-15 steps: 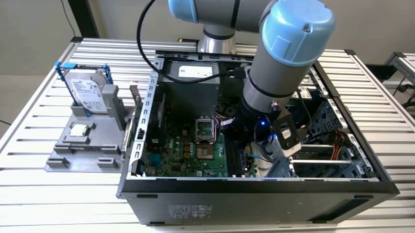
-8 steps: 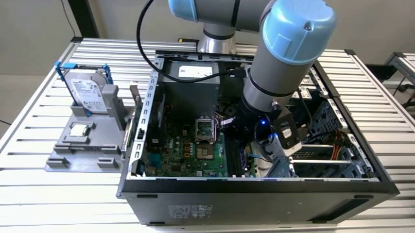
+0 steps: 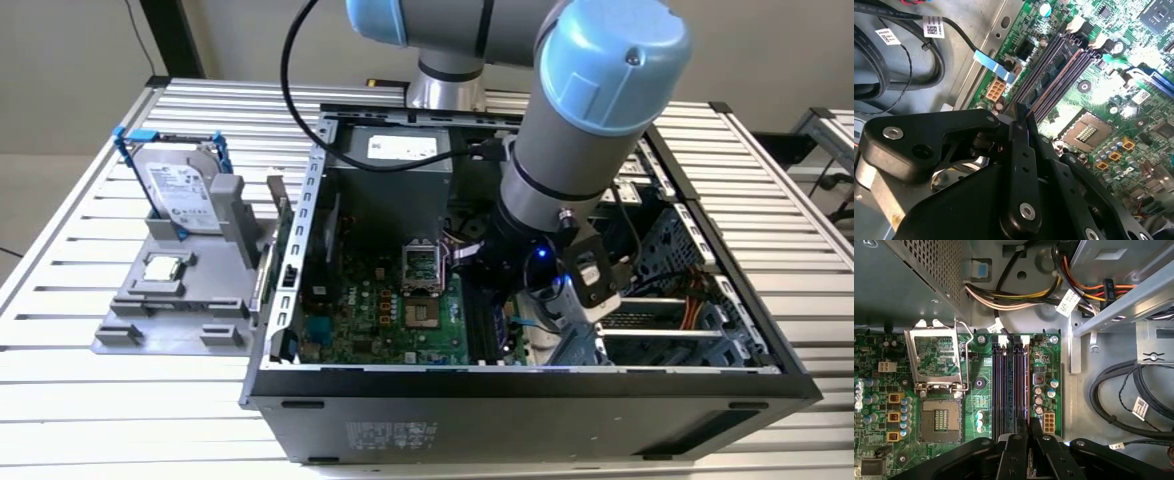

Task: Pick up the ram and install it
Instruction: 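Insert the ram into the slot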

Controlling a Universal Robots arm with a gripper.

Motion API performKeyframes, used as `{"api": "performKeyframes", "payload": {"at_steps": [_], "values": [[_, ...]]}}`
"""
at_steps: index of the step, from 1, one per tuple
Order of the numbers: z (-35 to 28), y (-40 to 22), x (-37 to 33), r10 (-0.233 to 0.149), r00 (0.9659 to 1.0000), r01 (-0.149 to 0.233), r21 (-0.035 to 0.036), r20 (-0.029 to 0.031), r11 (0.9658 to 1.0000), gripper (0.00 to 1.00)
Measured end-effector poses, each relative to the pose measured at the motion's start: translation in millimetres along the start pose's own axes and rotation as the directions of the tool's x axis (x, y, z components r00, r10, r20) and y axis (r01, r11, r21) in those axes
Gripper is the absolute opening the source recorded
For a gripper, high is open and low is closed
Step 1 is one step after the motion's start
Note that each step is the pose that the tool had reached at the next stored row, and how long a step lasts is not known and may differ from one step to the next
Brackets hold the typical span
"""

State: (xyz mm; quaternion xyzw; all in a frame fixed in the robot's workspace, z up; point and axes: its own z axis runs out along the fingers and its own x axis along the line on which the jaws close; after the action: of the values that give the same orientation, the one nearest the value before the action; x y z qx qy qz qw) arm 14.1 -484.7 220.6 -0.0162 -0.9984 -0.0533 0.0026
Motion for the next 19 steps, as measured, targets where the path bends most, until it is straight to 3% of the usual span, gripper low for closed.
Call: {"api": "performKeyframes", "payload": {"at_steps": [19], "values": [[3.0,-0.3,-0.8,0.02,0.9998,-0.02,0.0,0.0009,0.9998,0.0]]}}
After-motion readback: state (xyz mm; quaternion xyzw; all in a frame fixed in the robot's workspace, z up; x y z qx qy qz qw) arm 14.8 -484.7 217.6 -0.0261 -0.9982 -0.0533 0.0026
